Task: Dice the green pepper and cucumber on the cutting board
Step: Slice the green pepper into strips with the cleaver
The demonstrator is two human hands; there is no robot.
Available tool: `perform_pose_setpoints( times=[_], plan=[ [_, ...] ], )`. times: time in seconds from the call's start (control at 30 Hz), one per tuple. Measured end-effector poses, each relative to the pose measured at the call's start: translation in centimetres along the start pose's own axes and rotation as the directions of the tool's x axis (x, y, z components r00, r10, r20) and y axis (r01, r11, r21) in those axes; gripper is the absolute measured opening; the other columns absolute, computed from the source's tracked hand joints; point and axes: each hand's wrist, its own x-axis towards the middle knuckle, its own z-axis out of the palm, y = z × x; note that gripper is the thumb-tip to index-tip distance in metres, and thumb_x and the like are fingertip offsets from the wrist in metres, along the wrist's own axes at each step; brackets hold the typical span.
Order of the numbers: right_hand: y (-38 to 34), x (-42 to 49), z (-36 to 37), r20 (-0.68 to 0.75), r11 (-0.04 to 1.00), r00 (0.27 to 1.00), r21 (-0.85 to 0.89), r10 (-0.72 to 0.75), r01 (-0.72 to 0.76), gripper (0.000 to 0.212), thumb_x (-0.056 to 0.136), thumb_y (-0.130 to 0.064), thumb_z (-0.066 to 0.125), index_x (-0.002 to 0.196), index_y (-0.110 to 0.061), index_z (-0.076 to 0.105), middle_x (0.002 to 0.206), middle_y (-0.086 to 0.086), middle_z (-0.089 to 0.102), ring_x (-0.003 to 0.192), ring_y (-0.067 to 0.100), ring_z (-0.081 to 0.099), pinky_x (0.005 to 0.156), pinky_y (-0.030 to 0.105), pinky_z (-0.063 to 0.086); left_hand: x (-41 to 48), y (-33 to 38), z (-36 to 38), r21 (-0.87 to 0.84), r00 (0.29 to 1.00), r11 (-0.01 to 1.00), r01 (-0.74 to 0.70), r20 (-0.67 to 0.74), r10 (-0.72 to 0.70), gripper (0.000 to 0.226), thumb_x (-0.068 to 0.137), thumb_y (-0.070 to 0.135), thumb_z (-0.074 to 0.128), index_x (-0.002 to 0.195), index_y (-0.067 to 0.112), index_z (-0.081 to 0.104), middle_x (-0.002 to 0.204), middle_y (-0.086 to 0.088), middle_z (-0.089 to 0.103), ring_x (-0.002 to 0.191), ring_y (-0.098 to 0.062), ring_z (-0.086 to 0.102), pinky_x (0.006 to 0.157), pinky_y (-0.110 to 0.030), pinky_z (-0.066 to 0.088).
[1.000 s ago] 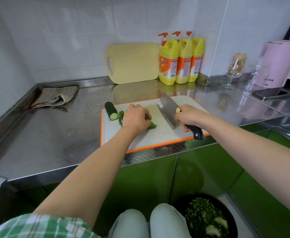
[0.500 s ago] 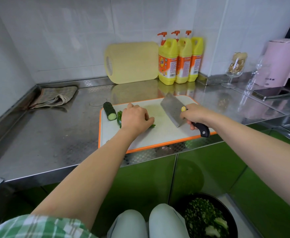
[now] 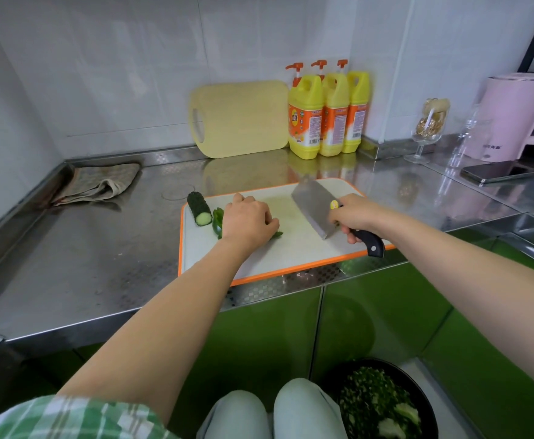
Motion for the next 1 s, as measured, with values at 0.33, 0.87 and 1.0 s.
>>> perform_pose_setpoints(
  times=[0.33, 0.87, 1.0],
  plan=[
    [-2.1, -2.0, 1.8, -0.28, 0.844, 0.889, -0.503, -0.362, 0.186, 0.023, 0.091, -0.034, 0.047, 0.096, -0.012, 0.048, 0.08, 0.004, 0.056, 0.073, 0.027, 0.058, 0.06, 0.033, 0.039, 1.7, 4.6, -1.2, -0.735, 0.973, 0.639, 0.225, 0.142, -0.18, 0.044, 0.101, 0.041, 0.036, 0.093, 0.007, 0.064, 0.076, -0.01, 0.069, 0.07, -0.025, 0.056, 0.07, -0.033, 0.044],
    [0.0, 1.6, 2.4, -0.266, 0.938, 0.919, 0.111, -0.29, 0.328, 0.02, 0.091, -0.031, 0.063, 0.102, -0.014, 0.06, 0.079, -0.002, 0.057, 0.075, 0.016, 0.056, 0.061, 0.025, 0.04, 2.2, 3.1, -0.6, -0.847, 0.859, 0.304, 0.437, 0.293, -0.42, 0.024, 0.093, 0.013, 0.036, 0.07, 0.013, 0.034, 0.067, -0.008, 0.032, 0.057, -0.022, 0.031, 0.049, -0.027, 0.029],
    [-1.2, 1.9, 3.3, -0.153, 0.923, 0.965, 0.291, -0.215, 0.251, 0.028, 0.09, -0.031, 0.064, 0.109, -0.011, 0.057, 0.094, 0.004, 0.058, 0.086, 0.019, 0.058, 0.066, 0.025, 0.045, 2.1, 2.6, -0.6, -0.842, 0.845, 0.297, 0.451, 0.297, -0.444, 0.028, 0.094, 0.012, 0.035, 0.066, 0.014, 0.031, 0.064, -0.004, 0.026, 0.055, -0.02, 0.024, 0.048, -0.027, 0.02]
  ],
)
